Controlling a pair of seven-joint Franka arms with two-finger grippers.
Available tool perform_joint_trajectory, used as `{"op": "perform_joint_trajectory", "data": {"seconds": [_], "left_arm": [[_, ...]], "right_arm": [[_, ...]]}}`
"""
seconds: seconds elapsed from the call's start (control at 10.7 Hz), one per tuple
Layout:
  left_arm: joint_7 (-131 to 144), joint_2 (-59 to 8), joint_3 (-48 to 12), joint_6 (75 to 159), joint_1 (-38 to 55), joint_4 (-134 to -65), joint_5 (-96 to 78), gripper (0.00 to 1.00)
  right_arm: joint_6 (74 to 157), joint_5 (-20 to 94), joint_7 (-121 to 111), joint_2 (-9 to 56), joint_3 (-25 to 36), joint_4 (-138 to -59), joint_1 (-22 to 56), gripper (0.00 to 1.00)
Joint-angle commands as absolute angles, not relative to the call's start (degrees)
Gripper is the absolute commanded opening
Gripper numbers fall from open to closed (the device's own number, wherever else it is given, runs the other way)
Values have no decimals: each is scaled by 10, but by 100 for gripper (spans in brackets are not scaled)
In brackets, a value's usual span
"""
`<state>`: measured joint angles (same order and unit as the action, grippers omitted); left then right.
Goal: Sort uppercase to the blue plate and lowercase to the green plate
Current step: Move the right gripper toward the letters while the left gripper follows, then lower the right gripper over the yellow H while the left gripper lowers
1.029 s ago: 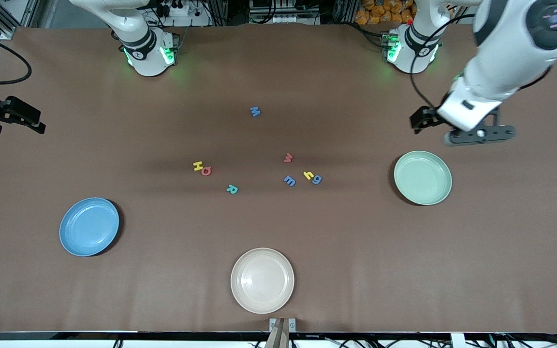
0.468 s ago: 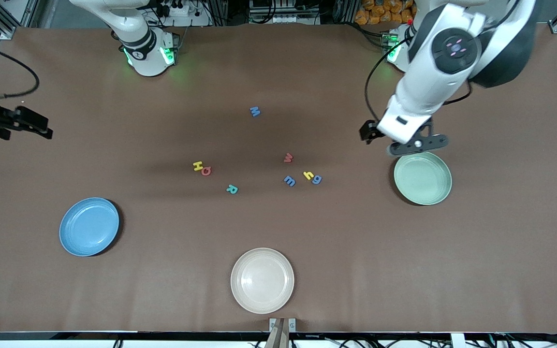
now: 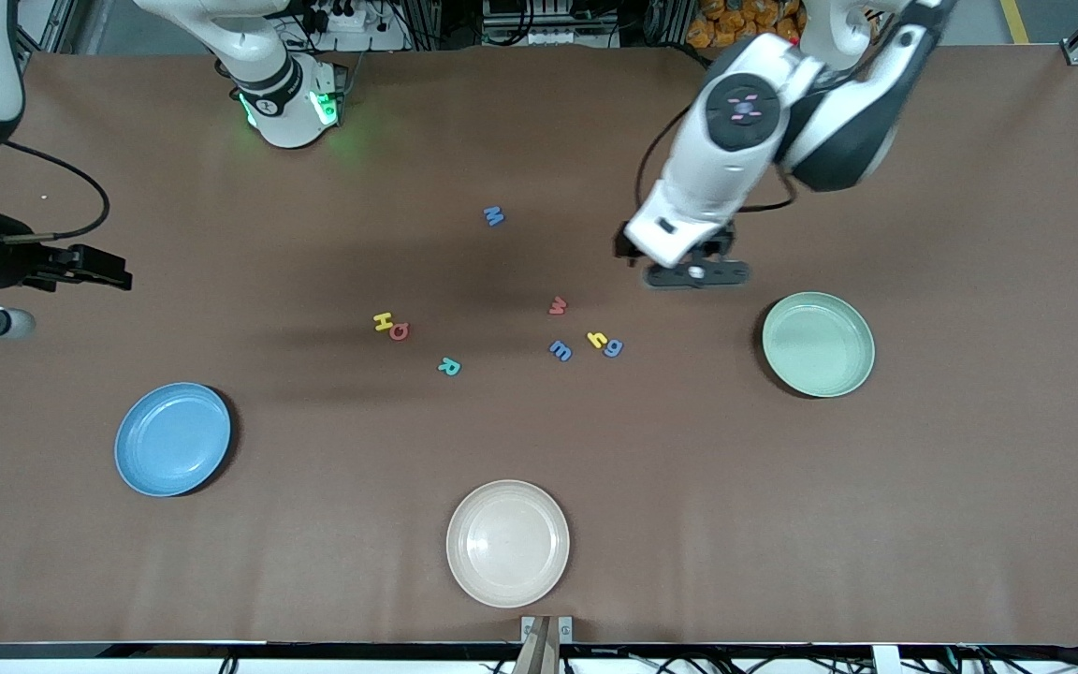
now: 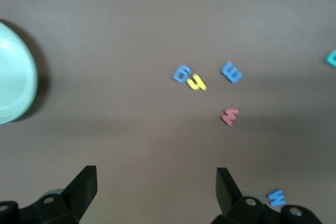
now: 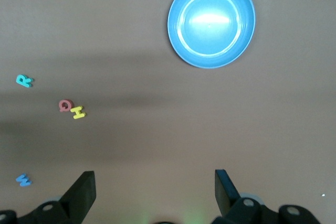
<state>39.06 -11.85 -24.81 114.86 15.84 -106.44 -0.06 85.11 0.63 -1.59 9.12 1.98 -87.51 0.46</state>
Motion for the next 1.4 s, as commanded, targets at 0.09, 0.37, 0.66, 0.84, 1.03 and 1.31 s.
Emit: {"op": "perform_joint_trajectory", "data": {"seconds": [0.09, 0.37, 0.66, 0.84, 1.03, 1.31], "left_arm": [[400, -185, -248, 1224, 208, -1063, 34, 100], [408, -227, -247, 1279, 222, -1064, 55, 100], [447, -275, -247, 1334, 236, -1064, 98, 100], [462, -293, -247, 1363, 249, -1063, 107, 100], [462, -299, -247, 1371, 250, -1064, 123, 100], [462, -330, -247, 1409, 260, -1063, 173, 100]], "right_arm": [[857, 55, -10, 147, 19, -872, 4, 100], [973, 64, -9, 148, 19, -972, 17, 100], [1035, 64, 50, 146, 19, -1038, 56, 100], [1068, 63, 82, 143, 19, -1068, 83, 100], [1094, 64, 92, 142, 19, -1091, 98, 100], [1180, 64, 137, 141, 18, -1151, 145, 100]]}}
